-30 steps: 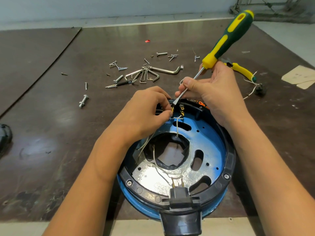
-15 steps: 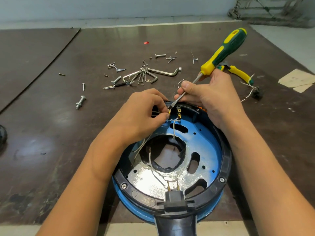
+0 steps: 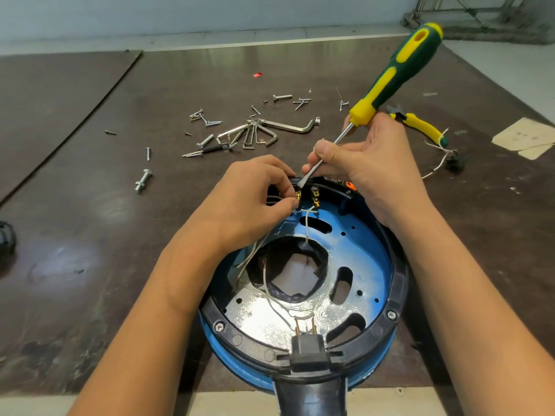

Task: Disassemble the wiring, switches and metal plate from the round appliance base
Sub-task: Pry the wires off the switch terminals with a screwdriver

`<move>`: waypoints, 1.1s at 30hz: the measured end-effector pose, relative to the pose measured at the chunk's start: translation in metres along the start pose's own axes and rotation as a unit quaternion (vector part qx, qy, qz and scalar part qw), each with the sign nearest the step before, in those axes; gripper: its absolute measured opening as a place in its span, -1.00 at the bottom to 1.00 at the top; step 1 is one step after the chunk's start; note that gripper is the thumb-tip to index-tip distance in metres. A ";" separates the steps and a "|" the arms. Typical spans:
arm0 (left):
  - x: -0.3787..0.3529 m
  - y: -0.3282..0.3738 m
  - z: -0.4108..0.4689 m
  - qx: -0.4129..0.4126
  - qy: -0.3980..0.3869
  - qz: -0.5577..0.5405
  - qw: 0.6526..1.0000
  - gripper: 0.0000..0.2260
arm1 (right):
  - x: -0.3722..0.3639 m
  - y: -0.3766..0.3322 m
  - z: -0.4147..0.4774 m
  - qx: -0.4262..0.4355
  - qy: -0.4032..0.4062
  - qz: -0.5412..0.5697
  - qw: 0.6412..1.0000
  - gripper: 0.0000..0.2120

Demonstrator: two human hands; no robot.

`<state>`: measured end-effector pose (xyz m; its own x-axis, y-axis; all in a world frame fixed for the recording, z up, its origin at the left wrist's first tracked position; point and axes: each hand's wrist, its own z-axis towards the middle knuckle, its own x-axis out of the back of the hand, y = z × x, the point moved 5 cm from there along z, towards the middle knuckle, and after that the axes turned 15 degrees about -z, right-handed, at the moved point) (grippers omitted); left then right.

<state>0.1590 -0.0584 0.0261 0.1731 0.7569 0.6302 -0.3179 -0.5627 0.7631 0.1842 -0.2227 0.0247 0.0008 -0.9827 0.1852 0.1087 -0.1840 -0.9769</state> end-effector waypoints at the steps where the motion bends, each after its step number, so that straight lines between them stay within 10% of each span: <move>1: 0.000 0.000 0.000 -0.001 0.000 0.002 1.000 -0.94 | 0.000 0.001 0.001 -0.008 0.002 -0.003 1.000 -0.68; 24: 0.010 -0.002 -0.002 0.003 0.058 -0.056 0.997 -0.91 | 0.008 0.011 0.004 -0.060 0.009 0.181 0.982 -0.59; 33: 0.024 -0.008 -0.007 0.014 0.163 -0.271 0.949 -0.98 | 0.006 0.008 0.003 -0.032 -0.020 0.184 0.982 -0.52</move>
<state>0.1589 -0.0333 0.0344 0.0058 0.9975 0.0700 -0.2387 -0.0666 0.9688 0.1885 -0.2302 0.0184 0.0681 -0.9815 -0.1788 0.0300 0.1811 -0.9830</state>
